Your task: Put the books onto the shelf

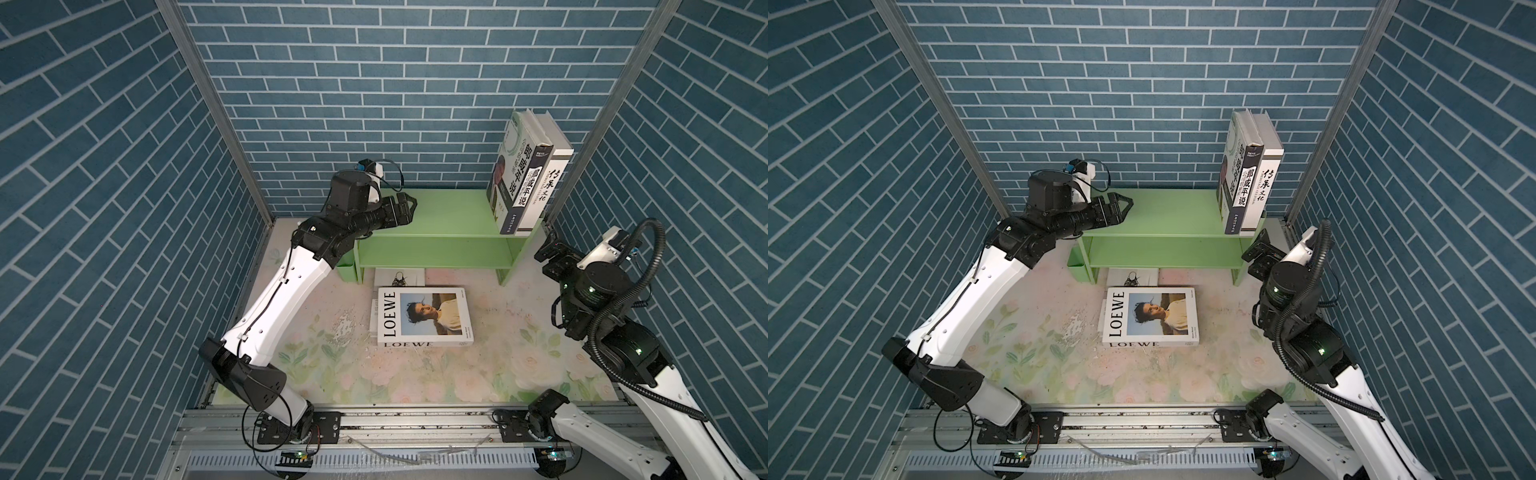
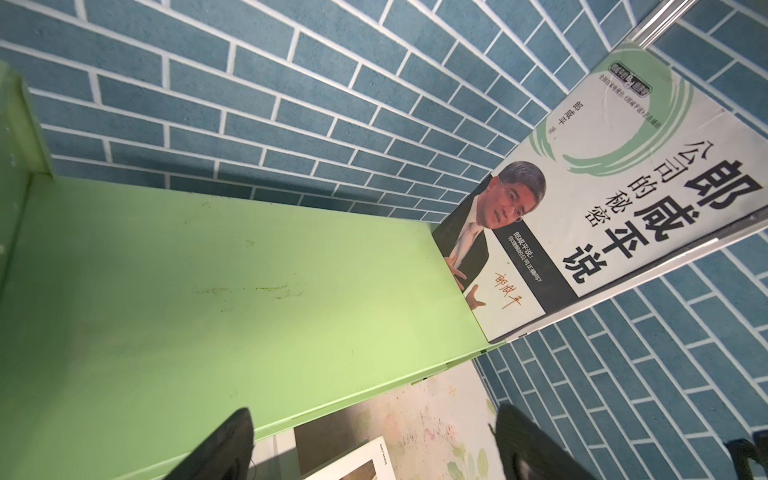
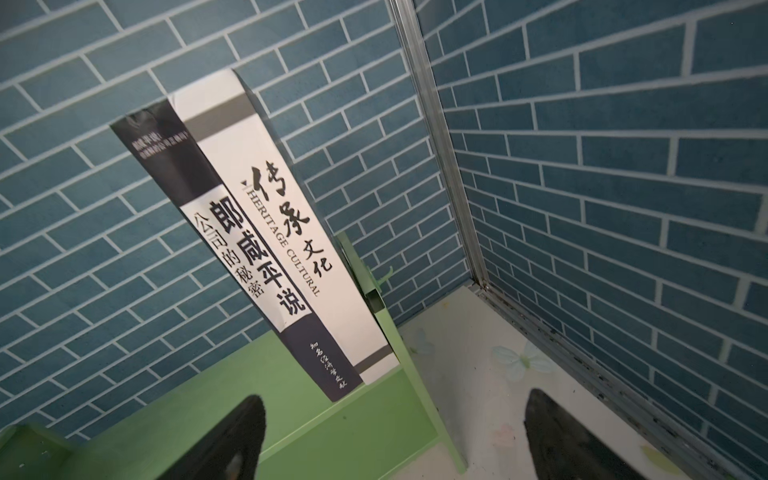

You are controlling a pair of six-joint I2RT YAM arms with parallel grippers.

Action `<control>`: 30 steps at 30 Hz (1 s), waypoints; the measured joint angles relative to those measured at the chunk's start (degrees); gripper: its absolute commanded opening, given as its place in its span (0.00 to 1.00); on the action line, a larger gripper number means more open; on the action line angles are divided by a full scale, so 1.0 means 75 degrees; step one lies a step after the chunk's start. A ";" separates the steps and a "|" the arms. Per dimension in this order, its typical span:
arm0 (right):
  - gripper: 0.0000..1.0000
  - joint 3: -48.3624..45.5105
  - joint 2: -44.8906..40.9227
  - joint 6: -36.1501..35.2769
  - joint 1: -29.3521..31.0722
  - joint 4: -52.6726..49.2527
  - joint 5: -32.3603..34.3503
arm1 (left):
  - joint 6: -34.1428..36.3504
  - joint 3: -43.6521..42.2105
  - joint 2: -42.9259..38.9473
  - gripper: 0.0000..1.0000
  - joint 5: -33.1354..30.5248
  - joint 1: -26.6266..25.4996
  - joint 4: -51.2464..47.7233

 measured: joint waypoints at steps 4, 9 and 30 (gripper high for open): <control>0.93 -0.0475 0.0105 0.1510 -0.0189 -0.0478 -0.0443 | -0.0271 -0.1734 -0.0828 0.92 0.0219 -0.0256 0.0303; 0.89 -0.2142 -0.0297 0.3707 -0.0289 -0.0178 -0.0941 | -0.0729 -0.3325 -0.2005 0.92 0.0055 -0.0522 0.0565; 0.98 -0.1970 0.0516 0.3212 -0.3480 0.1207 -0.3060 | -0.0618 -0.2897 -0.2025 0.97 -0.1903 0.0886 -0.0149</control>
